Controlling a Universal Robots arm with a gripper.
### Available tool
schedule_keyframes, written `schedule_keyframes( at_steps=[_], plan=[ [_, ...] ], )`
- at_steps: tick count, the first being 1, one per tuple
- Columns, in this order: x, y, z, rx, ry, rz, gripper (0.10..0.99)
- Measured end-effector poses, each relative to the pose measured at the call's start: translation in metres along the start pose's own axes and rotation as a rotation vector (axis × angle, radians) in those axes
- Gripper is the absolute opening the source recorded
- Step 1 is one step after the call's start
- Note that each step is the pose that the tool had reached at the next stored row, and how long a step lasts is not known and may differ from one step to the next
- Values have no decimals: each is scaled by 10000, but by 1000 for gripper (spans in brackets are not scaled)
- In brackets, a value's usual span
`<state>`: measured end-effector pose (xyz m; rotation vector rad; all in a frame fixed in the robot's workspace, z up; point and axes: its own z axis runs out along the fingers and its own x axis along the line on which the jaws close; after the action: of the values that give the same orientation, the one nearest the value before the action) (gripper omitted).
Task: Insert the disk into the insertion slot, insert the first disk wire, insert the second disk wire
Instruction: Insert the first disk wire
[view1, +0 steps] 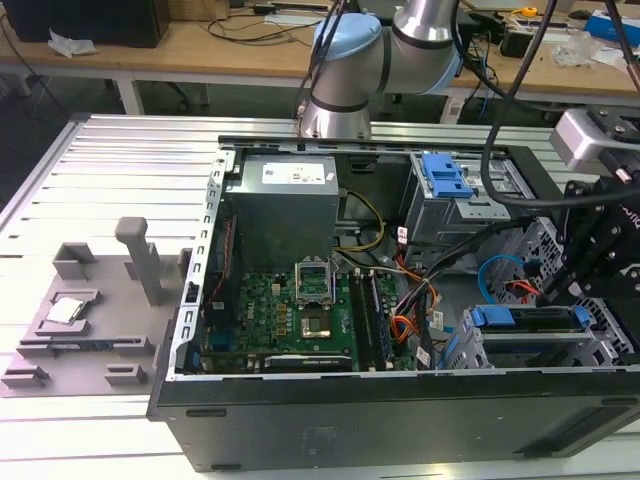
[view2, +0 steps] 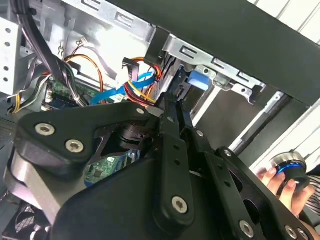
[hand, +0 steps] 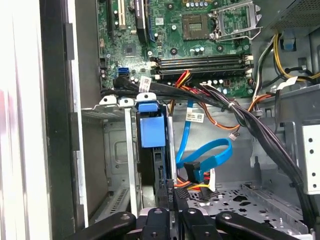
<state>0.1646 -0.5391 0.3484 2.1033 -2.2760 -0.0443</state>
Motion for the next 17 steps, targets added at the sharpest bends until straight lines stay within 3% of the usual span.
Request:
schedule_keyframes(
  at_steps=[9,17],
  plan=[
    [79,-33,15,0,-1,-1,165],
    [75,-88,39,-1,-4,-1,165]
  ],
)
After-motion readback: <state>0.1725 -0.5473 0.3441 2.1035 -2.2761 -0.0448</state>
